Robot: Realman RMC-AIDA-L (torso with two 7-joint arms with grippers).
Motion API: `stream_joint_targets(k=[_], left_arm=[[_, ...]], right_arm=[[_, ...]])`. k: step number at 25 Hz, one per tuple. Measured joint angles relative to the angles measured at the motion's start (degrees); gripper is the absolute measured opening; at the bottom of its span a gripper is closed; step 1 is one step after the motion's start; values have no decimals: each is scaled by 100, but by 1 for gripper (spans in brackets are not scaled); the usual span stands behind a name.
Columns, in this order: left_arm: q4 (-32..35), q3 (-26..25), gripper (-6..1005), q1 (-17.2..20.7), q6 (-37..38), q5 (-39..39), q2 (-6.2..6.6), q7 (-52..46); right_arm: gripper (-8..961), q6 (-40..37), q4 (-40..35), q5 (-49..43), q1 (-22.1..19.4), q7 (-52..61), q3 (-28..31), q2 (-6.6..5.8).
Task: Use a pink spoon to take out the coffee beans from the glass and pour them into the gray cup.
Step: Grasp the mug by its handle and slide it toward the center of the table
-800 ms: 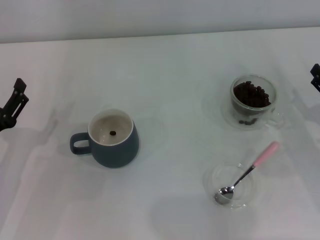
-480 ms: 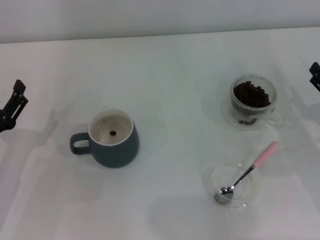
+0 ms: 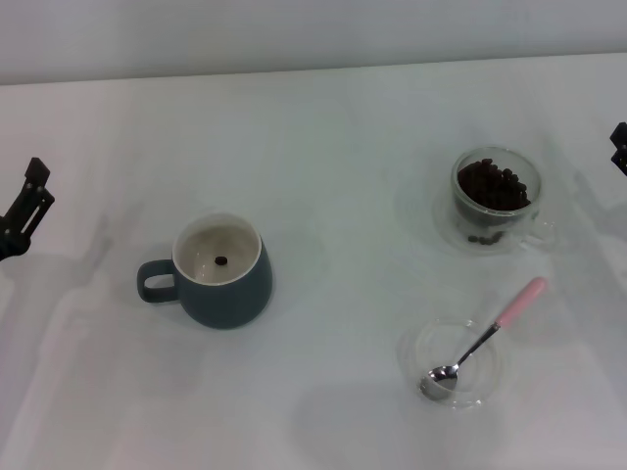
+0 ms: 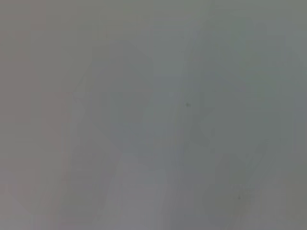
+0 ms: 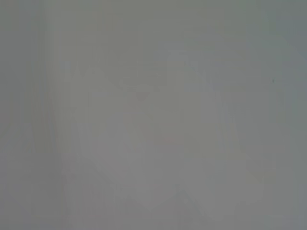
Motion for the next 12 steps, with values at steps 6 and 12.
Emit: stream_joint_targets(k=[6, 12], left_arm=[[-25, 120, 892, 28, -2, -1, 0, 11], [-30, 203, 892, 256, -133, -2, 1, -2]], right_arm=[[864, 6, -31, -3, -7, 8, -8, -7], [861, 42, -312, -69, -141, 319, -421, -26]])
